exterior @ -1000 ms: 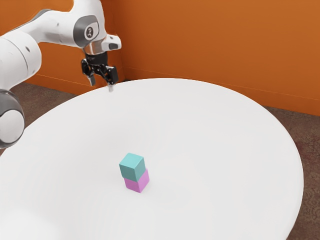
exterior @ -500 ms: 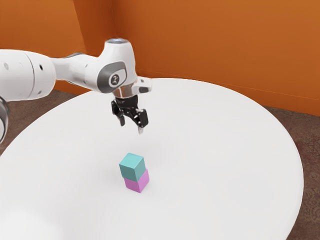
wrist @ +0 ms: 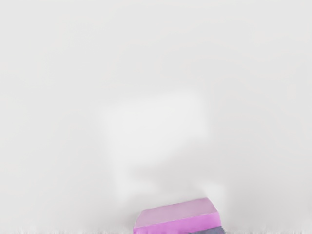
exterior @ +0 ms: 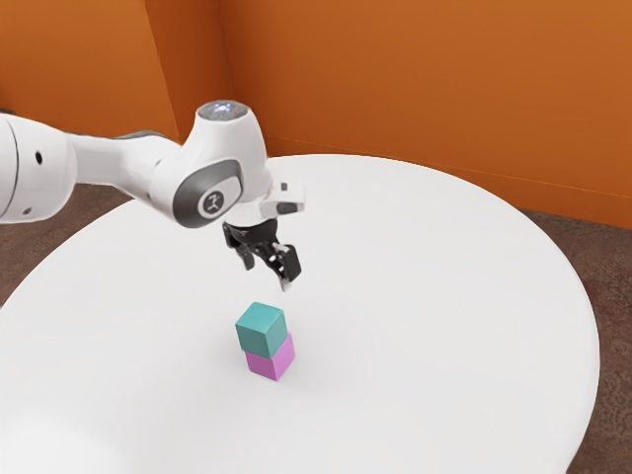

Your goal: Pick up the blue block with one arm, and put the blue block on the table with one arm

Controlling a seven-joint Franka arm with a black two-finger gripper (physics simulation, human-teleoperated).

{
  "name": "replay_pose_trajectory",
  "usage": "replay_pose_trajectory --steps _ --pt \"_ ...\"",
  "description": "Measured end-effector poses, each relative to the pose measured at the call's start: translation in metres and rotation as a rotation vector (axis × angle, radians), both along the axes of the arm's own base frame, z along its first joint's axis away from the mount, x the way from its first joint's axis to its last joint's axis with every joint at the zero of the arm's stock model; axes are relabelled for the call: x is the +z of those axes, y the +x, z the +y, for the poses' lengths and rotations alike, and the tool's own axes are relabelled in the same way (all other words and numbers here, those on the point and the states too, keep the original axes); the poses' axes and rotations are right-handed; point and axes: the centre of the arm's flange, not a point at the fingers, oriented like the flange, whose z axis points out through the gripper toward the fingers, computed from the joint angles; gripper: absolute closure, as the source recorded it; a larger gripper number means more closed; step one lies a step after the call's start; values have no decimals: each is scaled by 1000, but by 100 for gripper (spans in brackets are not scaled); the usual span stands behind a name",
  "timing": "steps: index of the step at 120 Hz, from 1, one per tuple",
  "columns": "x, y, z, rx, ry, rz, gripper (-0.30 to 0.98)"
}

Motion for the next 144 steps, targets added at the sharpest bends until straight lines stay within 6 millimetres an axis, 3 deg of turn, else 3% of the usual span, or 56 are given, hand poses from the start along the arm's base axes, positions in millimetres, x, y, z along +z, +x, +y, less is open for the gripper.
replay_pose_trajectory --steps 18,39,60,83,104,144 --pt "-16 -16 -6 21 -26 34 2" --pt "-35 -17 -6 41 -38 55 2" --pt "-38 -16 -2 58 -43 51 2" --pt "-46 -29 1 65 -39 69 2" --pt "-61 -27 2 73 -40 82 2" --pt "-72 -27 2 77 -42 83 2"
